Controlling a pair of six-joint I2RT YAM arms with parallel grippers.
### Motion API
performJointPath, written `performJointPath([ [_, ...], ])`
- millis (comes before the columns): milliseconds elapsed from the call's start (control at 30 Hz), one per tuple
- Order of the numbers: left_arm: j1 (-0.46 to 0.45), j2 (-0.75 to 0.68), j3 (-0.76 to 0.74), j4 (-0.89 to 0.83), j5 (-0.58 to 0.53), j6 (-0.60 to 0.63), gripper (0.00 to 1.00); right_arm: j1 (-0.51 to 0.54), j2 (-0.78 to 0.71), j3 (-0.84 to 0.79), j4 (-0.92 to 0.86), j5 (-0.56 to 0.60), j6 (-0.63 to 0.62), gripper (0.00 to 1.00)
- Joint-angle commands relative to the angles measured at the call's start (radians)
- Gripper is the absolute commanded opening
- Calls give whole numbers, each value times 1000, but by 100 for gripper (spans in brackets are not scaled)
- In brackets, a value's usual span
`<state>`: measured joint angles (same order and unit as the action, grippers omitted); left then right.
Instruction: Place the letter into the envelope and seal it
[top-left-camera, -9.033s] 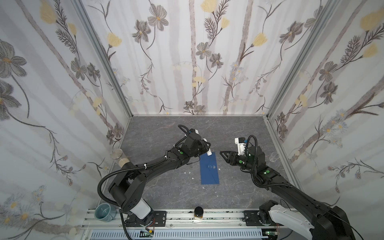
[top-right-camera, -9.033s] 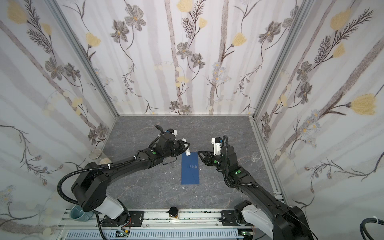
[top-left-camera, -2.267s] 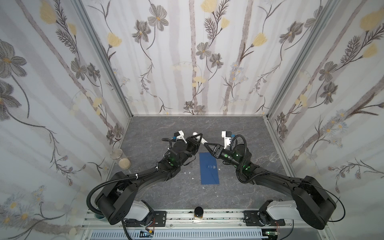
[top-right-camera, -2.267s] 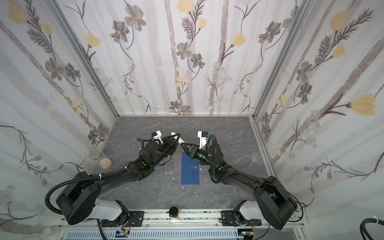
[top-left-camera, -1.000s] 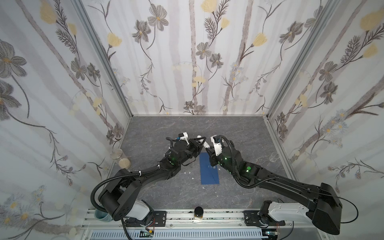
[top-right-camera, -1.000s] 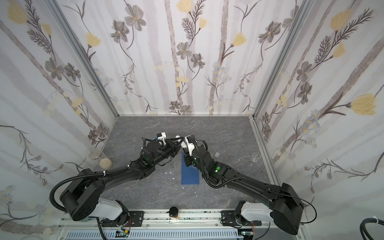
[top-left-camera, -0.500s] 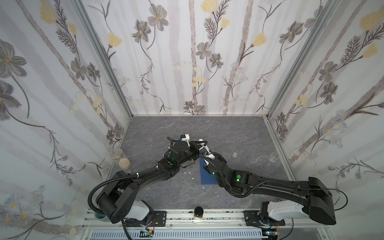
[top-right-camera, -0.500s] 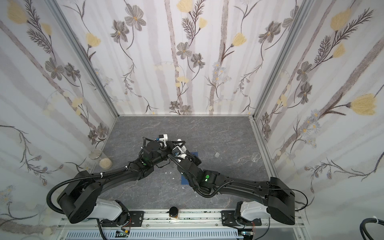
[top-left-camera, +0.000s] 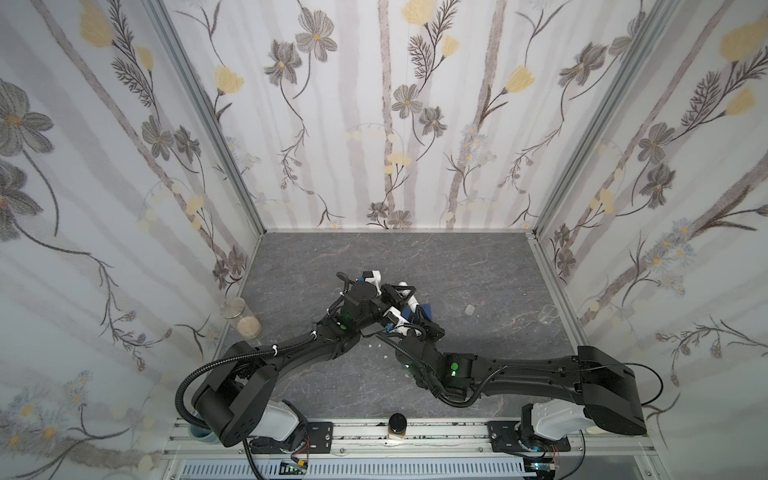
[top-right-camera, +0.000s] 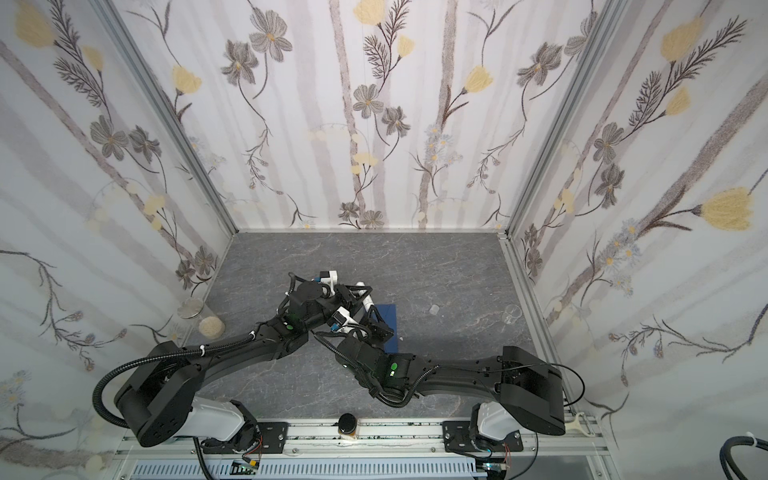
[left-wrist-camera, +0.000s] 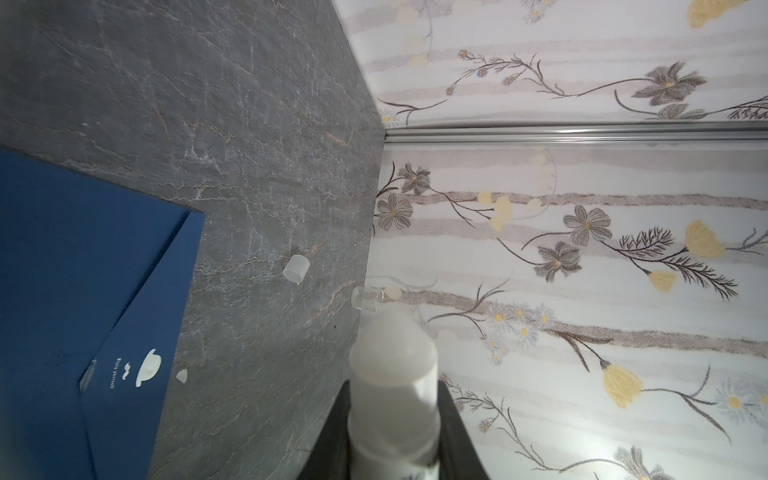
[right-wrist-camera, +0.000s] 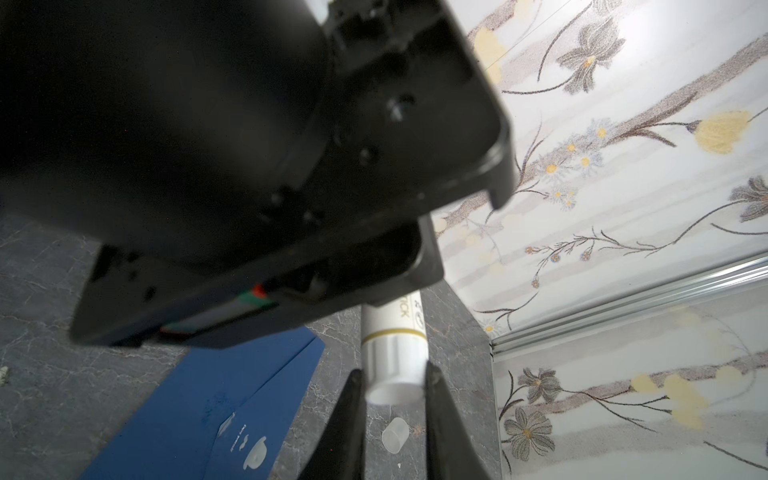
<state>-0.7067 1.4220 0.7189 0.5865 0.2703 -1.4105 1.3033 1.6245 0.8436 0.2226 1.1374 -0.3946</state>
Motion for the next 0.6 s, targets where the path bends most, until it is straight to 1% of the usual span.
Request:
performJointPath([
  [0,-4,-19,3,76,-6,-11,0,9,-4,16,37,-130,43,25],
  [33,-4,-26,-2,76,-19,-10,0,8,-16,18,23,-151,81,32],
  [67,-4,-31,-5,76,-33,-10,0,10,-21,19,8,-178,122,37],
  [100,-2,-38,-8,77,-51,-8,0,7,-58,20,-12,-221,174,43],
  [133,-3,-45,-10,78,-69,-5,0,2,-83,19,-31,-266,237,45],
  [267,0,-72,-6,78,-160,18,0,-38,-185,-15,-61,-452,468,49],
  [367,1,-83,-7,79,-218,29,0,-109,-293,-75,-39,-634,641,51],
  [500,-1,-84,-9,82,-267,27,0,-260,-432,-217,112,-896,859,57],
  [533,-3,-82,-10,84,-276,25,0,-306,-451,-244,162,-974,918,58],
  [567,-3,-82,-11,87,-287,23,0,-340,-462,-259,195,-1025,961,59],
])
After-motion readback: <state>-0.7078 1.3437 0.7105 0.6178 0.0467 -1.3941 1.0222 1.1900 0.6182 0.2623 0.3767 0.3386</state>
